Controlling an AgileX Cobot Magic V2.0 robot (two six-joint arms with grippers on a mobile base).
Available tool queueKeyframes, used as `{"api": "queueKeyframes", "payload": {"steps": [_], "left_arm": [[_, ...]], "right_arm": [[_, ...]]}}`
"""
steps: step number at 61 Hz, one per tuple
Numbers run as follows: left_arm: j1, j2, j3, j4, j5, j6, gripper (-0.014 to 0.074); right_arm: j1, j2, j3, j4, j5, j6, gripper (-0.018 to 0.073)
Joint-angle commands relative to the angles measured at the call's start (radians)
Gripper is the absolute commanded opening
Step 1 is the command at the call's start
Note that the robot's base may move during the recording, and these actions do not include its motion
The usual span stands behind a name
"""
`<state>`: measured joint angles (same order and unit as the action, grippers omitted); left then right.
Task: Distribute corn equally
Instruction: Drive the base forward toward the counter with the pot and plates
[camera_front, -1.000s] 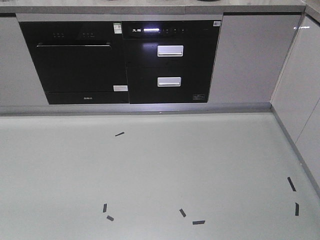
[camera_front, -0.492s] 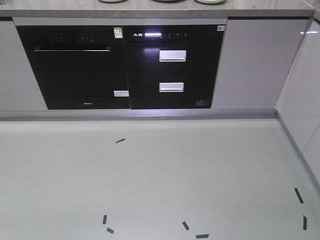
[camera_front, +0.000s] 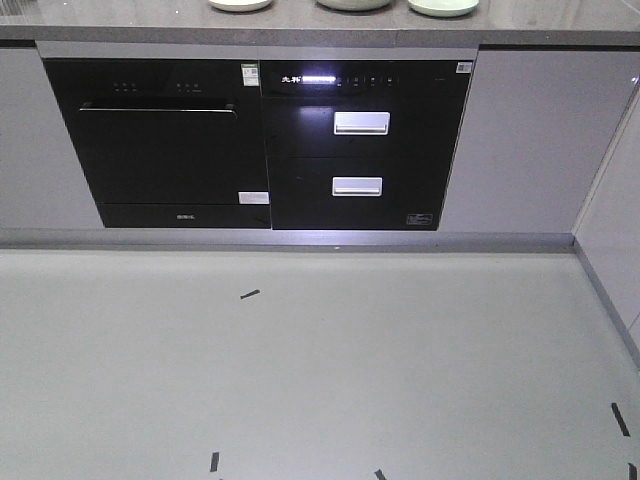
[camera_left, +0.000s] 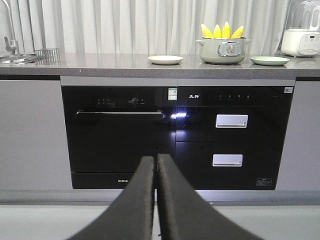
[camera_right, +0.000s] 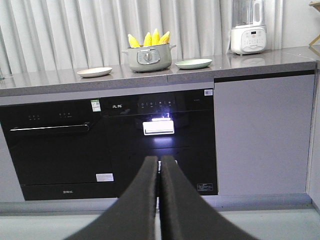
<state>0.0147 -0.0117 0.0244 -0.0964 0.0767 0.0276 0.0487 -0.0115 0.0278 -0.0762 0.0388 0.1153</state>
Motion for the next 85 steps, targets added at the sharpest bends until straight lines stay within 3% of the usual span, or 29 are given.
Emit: {"api": "queueKeyframes", "payload": {"steps": [1, 85], "left_arm": [[-0.008, -0.014, -0.023, -0.009, -0.077, 0.001, -0.0006], [-0.008, -0.014, -0.023, -0.009, -0.077, 0.001, -0.0006]], "right_arm": [[-0.006, -0.007, 0.018, -0.012, -0.076, -0.009, -0.0002], [-0.006, -0.007, 0.018, -0.012, -0.076, -0.009, -0.0002]]}}
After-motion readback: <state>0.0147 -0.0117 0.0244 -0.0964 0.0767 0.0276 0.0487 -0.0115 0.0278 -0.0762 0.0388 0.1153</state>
